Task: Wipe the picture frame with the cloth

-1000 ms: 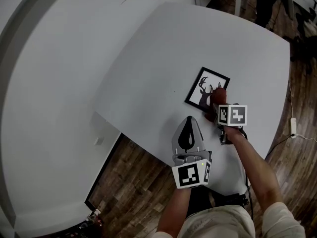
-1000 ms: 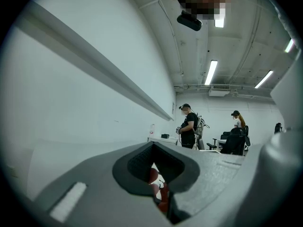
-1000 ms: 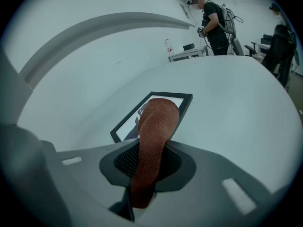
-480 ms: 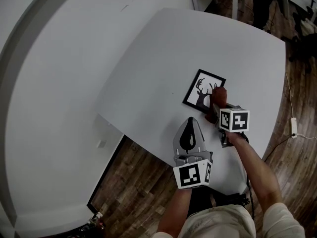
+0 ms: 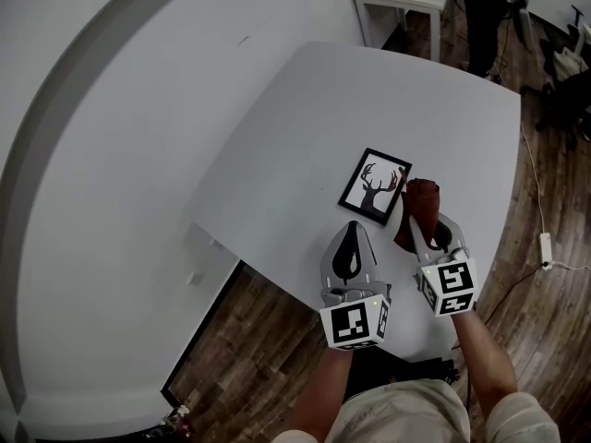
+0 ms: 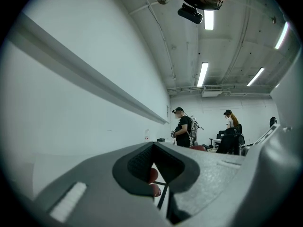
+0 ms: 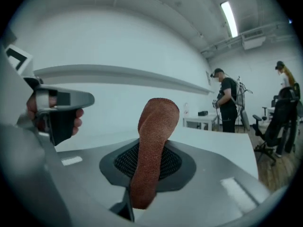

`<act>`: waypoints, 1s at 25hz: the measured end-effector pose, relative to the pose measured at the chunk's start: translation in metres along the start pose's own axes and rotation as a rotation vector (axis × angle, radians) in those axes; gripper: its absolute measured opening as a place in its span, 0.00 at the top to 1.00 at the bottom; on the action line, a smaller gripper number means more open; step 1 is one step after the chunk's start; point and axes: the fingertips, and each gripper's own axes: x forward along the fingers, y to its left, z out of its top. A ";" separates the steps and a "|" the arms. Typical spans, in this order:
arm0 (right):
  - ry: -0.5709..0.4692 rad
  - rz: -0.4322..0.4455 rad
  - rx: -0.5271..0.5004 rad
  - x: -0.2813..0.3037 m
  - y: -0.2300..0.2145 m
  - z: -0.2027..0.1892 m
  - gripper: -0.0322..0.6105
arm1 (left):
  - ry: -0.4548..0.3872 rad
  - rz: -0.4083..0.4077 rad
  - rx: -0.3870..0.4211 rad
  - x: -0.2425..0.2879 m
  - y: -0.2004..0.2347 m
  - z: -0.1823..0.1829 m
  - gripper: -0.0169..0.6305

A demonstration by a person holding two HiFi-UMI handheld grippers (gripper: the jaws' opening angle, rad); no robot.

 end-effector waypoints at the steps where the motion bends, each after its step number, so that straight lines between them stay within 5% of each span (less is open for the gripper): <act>1: -0.041 -0.002 -0.025 -0.013 0.002 0.009 0.80 | -0.005 -0.002 0.004 -0.003 -0.002 0.003 0.97; 8: -0.209 -0.023 -0.155 -0.084 0.015 0.050 0.80 | -0.036 -0.025 0.042 -0.027 -0.015 0.025 0.97; 25: -0.263 -0.079 -0.128 -0.117 -0.007 0.071 0.81 | -0.024 -0.018 0.052 -0.050 -0.015 0.018 0.97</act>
